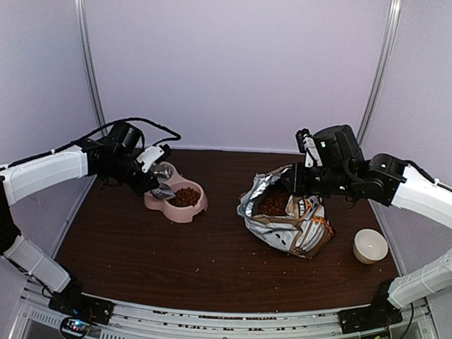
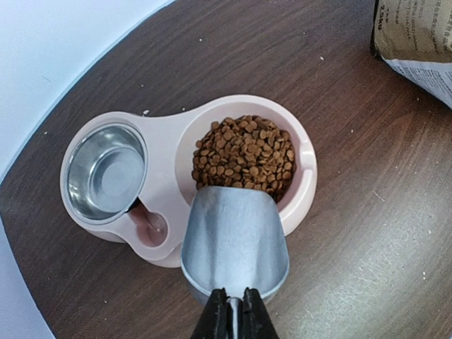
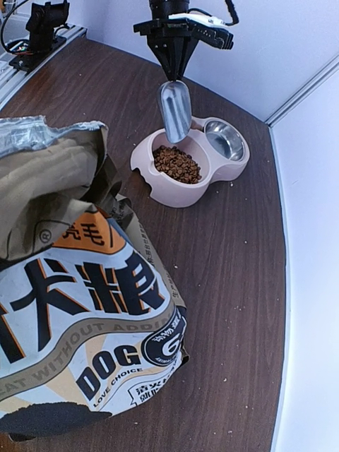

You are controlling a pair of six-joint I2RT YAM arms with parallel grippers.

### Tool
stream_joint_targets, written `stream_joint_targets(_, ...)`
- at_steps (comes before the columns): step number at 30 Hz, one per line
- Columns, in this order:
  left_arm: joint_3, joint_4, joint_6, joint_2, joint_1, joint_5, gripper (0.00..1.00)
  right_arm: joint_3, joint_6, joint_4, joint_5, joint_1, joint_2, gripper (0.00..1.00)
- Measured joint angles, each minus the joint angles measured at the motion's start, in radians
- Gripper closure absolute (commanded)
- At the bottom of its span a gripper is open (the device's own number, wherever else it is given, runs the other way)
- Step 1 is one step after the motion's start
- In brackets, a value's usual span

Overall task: Serve the pet food
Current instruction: Place the pet food in the pet food bowl, then insert the spatula into the pet food bag.

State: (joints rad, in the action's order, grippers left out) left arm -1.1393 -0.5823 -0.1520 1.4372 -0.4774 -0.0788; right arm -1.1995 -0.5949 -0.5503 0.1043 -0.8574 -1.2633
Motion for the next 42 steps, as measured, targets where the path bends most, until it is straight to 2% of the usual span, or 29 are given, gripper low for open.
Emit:
stream_joint_targets(9,-0.034,-0.049,-0.076,0.023,0.0,0.0,1.0,0.0,0.011,0.001,-0.008,0.006,0.0,1.0)
stream_joint_targets(16,-0.069,-0.06,-0.08,0.018,0.0,-0.015,1.0,0.0,0.014,0.0,-0.017,0.007,0.0,1.0)
stream_joint_targets(22,-0.096,-0.082,-0.046,-0.077,0.0,-0.054,1.0,-0.008,0.024,-0.016,-0.037,0.012,0.0,1.0)
stream_joint_targets(26,-0.1,-0.093,0.005,-0.217,-0.027,-0.082,1.0,-0.01,0.032,-0.023,-0.061,0.013,0.0,1.0)
stream_joint_targets(30,-0.108,-0.111,0.063,-0.34,-0.165,-0.073,1.0,-0.009,0.036,-0.024,-0.09,0.013,0.0,1.0)
stream_joint_targets(33,-0.116,-0.124,0.119,-0.394,-0.336,-0.04,1.0,-0.003,0.034,-0.02,-0.101,0.01,0.002,1.0)
stream_joint_targets(42,-0.138,-0.145,0.268,-0.329,-0.69,0.126,1.0,0.036,0.011,0.008,-0.101,-0.044,0.014,1.0)
